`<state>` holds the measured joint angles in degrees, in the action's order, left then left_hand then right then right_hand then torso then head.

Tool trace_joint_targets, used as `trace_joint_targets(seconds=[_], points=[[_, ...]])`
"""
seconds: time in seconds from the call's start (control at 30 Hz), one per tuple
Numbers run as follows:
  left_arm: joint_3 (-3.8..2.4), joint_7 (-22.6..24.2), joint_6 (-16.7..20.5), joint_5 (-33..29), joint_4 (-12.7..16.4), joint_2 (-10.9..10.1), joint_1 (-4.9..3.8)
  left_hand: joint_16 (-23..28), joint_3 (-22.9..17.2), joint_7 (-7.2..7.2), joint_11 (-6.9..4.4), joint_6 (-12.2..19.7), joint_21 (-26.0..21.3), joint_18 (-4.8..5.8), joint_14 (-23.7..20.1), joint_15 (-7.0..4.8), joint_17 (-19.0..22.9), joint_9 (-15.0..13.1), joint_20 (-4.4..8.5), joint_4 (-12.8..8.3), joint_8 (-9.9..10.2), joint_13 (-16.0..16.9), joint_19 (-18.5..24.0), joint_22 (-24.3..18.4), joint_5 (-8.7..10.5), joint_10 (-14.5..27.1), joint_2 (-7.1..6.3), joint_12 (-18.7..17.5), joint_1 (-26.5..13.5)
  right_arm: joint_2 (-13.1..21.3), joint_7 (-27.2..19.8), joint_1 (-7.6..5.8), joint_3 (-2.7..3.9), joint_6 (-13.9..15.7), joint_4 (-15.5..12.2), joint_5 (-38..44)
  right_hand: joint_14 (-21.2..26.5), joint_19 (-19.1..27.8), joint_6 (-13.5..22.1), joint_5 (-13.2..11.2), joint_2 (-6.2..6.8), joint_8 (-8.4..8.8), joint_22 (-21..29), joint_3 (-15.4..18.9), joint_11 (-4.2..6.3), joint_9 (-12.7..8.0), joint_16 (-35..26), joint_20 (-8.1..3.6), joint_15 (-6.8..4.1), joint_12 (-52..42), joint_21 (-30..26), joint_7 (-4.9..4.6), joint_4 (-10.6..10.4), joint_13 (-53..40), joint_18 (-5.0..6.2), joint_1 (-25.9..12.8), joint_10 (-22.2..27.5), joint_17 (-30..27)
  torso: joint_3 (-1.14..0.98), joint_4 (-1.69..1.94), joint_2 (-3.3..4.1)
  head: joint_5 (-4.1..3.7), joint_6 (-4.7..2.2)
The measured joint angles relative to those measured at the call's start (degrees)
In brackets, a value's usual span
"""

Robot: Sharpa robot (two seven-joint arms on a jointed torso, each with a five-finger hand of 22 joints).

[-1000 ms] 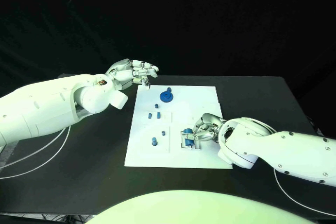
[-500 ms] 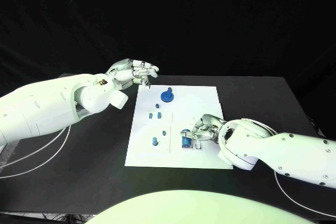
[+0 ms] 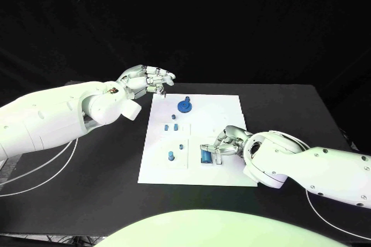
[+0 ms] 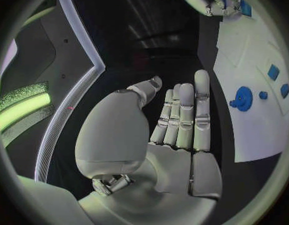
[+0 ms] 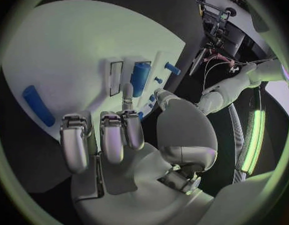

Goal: Assemble the parts on the task board

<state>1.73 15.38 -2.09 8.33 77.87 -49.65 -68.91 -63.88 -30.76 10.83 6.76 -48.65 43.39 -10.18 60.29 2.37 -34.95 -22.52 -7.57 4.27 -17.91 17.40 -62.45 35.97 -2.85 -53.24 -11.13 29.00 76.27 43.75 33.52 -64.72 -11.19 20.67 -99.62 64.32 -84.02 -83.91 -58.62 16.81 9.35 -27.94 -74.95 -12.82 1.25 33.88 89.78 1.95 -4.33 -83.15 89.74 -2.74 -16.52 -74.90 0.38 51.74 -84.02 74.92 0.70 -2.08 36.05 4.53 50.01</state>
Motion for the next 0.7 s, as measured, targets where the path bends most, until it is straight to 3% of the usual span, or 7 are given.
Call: trace_joint_targets(seconds=[0.47, 0.63, 0.7], points=[[0.01, -0.03, -0.03, 0.0, 0.01, -0.14, 0.0, 0.0, 0.0, 0.0, 0.0, 0.0, 0.0, 0.0, 0.0, 0.0, -0.01, 0.01, 0.0, 0.0, 0.0, 0.0, 0.0, 0.0, 0.0, 0.0, 0.0, 0.0, 0.0, 3.0, -0.59, 0.08, 0.0, 0.22, -2.07, 2.46, 0.0, -0.21, 0.11, 0.01, -0.13, -0.23, 0.01, 0.16, -0.01, 0.22, 0.0, -0.21, 0.0, 0.0, 0.0, 0.05, 0.16, 0.0, 0.0, 1.86, 0.0, -0.01, -0.02, -0.01, 0.0, 0.07, 0.0], [0.01, -0.03, -0.04, 0.0, 0.01, -0.15, 0.0, 0.0, 0.0, 0.0, 0.0, 0.0, 0.0, 0.0, 0.0, 0.0, -0.01, 0.01, 0.0, 0.0, 0.0, 0.0, 0.0, 0.01, 0.0, 0.0, 0.0, 0.0, 0.0, 6.13, -2.58, -0.29, -0.02, 1.75, -2.95, 2.73, 0.0, -0.21, 0.61, 0.01, -0.21, -0.22, 0.01, 0.32, -0.01, 0.4, 0.0, -0.2, 0.01, 0.3, 0.0, -0.01, 0.32, 0.0, 0.0, 5.43, -0.01, -0.01, -0.01, 0.0, -0.01, -0.03, 0.0], [0.01, -0.03, -0.04, 0.0, 0.02, -0.17, 0.0, 0.0, 0.0, 0.0, 0.0, 0.0, 0.0, 0.0, 0.0, 0.0, -0.01, 0.01, 0.0, 0.0, 0.0, 0.0, 0.0, 0.0, 0.0, 0.0, 0.0, 0.0, 0.0, 7.56, -3.99, -0.66, -0.01, 2.55, -3.4, 2.43, 0.0, -0.21, 2.75, 0.01, -0.27, 0.76, 0.01, -0.31, -0.23, 0.0, 0.0, -0.2, 0.01, 0.67, -0.93, -0.7, 1.33, -0.02, 0.0, 8.88, 0.04, -0.01, 0.03, -0.01, -0.02, -0.12, 0.0]])
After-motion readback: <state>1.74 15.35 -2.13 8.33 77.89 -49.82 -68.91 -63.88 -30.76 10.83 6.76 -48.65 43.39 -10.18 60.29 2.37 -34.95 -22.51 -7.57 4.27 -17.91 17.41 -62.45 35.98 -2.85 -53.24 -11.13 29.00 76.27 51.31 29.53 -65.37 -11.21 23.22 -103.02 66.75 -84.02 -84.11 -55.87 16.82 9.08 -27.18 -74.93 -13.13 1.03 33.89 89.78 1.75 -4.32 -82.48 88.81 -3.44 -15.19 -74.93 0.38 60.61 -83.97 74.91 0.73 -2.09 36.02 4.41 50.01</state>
